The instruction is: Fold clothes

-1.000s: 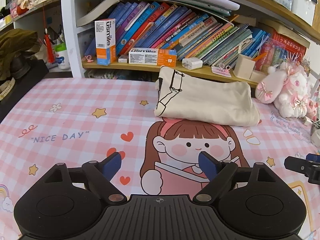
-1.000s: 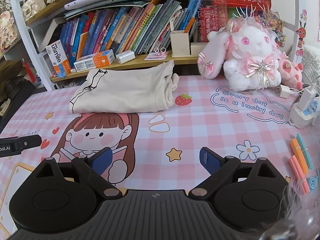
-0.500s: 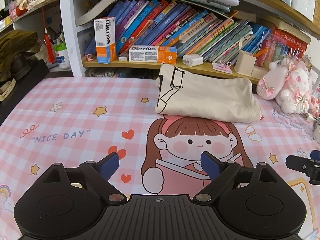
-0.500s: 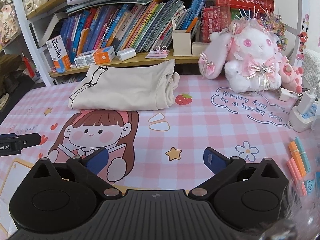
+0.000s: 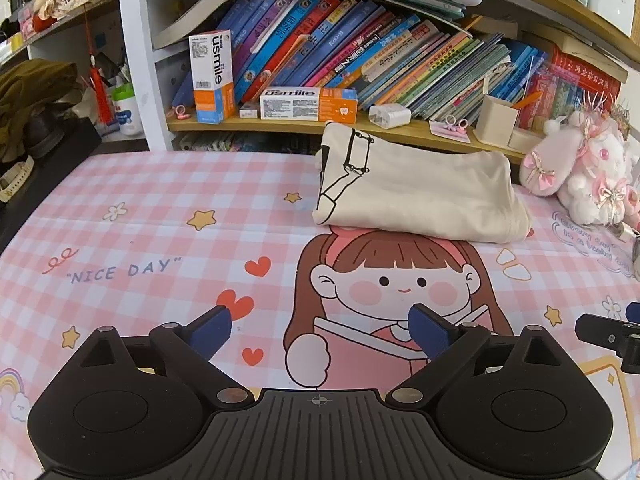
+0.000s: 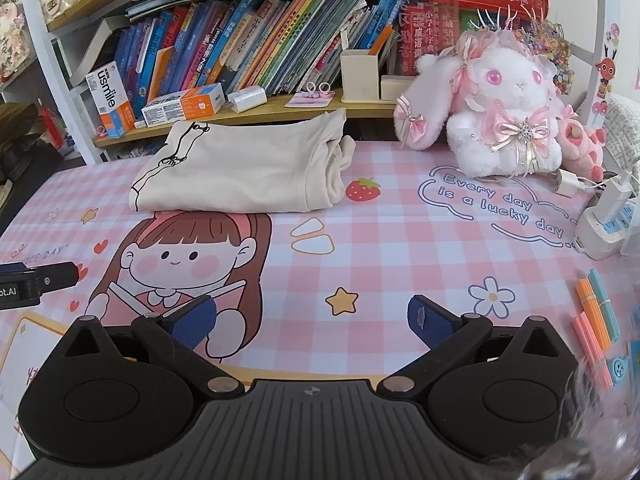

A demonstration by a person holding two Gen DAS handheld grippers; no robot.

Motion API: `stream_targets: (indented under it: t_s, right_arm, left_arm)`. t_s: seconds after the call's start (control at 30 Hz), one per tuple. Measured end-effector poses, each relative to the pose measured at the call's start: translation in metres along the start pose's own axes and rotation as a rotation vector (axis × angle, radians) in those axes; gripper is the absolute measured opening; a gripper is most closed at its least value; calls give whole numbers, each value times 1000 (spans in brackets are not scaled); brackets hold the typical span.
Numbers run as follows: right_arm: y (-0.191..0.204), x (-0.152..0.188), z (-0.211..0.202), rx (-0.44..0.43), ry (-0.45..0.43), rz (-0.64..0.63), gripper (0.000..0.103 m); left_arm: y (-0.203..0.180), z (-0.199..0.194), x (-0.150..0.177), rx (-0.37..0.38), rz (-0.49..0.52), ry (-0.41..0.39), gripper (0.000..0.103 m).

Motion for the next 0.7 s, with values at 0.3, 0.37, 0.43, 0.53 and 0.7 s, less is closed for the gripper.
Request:
stream_targets:
  t_s: [0.3,0.37,0.43,0.53,0.7]
  right_arm:
    - [1,0,1,-2,7,7,103]
    - [1,0,0,-3,8,7,103]
    - [1,0,0,-5,10,7,103]
    - [1,1,1,-6,13,8,103]
    - [1,2,1,-5,15,13,103]
  left_arm:
    - [-5,0,2,9,26,-8,97]
    - [-6,-1,2,7,34,-14,97]
    - [-6,-1,2,11,30,-12,97]
    - [-5,-1,2,19,20,-8,97]
    - [-4,-2,3,29,13,-17,101]
Point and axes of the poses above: each gripper's, at about its wrist camera, not at the fingertips, and z roughly the way its jaws point, y to its left, x to its underside, the point moved 1 cm from there along z, roughly the way its jaws point, and after that the axes turned 5 degrees about -z, right-handed, at the moved point
